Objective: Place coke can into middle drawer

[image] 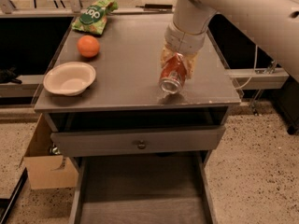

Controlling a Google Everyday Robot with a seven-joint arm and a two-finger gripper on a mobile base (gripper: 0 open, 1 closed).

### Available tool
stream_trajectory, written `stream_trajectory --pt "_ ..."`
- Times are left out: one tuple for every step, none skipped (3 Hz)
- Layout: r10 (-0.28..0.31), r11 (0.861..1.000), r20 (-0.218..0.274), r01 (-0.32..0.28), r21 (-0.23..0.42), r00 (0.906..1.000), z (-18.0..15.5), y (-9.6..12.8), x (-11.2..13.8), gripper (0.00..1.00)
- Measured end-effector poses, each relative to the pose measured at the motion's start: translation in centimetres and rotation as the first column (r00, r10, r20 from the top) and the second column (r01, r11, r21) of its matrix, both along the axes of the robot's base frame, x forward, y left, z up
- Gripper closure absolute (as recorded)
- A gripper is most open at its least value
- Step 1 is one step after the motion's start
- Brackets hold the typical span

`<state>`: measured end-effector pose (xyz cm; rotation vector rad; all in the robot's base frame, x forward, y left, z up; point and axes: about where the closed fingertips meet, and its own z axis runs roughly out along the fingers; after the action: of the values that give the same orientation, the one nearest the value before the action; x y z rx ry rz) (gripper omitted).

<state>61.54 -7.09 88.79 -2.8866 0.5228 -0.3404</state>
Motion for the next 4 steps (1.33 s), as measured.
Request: stream_trajectory --pt "-0.031 1.000 -0.026 0.031 0.001 0.9992 -3.0 -1.6 -3.2 1.00" --pt "-0.088 0.996 -0.069 0.088 -0.003 0.9937 -6.8 -4.5 -7.7 1.00" --pt "-0.088 0.996 -0.069 0.088 -0.003 0.9937 -6.8 -4.5 -7.7 1.00" --pt "-0.052 0.999 -0.066 0.051 -0.015 0.9965 -5.7 -3.3 -6.3 1.00"
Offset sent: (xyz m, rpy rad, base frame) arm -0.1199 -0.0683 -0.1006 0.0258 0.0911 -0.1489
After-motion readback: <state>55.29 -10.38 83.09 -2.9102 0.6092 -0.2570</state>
